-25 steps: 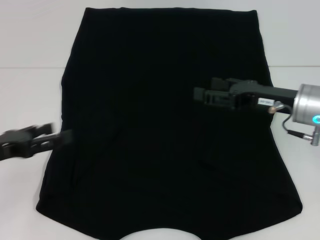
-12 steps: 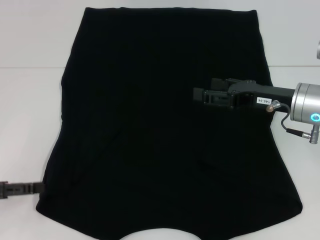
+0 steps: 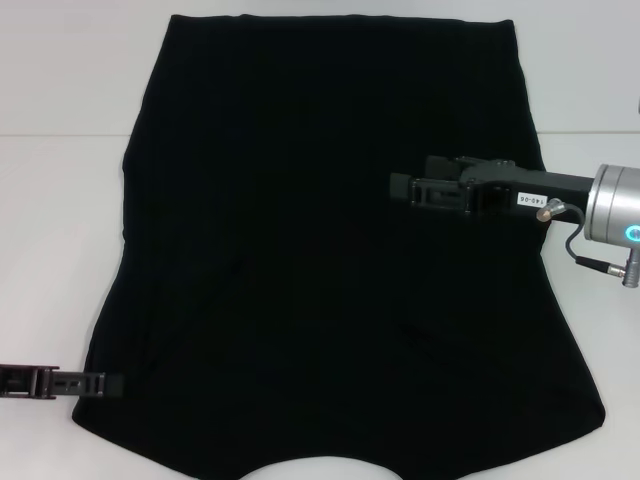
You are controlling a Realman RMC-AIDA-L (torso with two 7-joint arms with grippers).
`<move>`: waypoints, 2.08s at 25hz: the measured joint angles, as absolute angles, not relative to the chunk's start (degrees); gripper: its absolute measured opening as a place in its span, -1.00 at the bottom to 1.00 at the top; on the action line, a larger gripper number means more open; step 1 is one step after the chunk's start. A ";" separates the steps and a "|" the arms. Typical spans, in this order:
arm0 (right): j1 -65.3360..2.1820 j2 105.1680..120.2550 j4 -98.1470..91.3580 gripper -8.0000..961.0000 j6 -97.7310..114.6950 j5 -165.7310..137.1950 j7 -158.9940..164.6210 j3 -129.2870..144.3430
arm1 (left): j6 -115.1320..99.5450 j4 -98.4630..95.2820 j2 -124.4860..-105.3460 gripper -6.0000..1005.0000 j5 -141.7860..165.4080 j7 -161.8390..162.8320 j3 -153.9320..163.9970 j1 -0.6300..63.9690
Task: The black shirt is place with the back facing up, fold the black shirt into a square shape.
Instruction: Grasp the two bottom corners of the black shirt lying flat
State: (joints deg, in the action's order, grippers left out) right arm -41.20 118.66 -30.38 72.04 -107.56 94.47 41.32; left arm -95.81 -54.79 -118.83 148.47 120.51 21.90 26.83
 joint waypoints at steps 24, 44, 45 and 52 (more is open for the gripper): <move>-40.78 118.01 -30.50 0.94 72.97 -107.59 95.97 41.30 | -89.57 -54.25 -118.64 -0.53 150.35 121.63 25.70 27.69; -30.37 104.67 -31.32 0.94 92.49 -116.17 117.01 40.41 | -94.76 -52.27 -117.22 -0.93 150.19 113.63 15.50 26.79; -29.79 104.16 -31.34 0.94 93.58 -116.71 117.63 40.34 | -94.73 -52.24 -117.23 -0.93 150.20 113.47 15.49 26.71; -27.76 103.15 -33.44 0.93 95.10 -126.18 120.31 36.63 | -94.69 -51.88 -117.33 -0.93 150.07 112.76 15.38 26.56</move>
State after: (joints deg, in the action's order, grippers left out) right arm -27.76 103.15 -33.44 95.10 -126.18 120.31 36.63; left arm -94.69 -51.88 -117.33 150.07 112.76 15.38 26.56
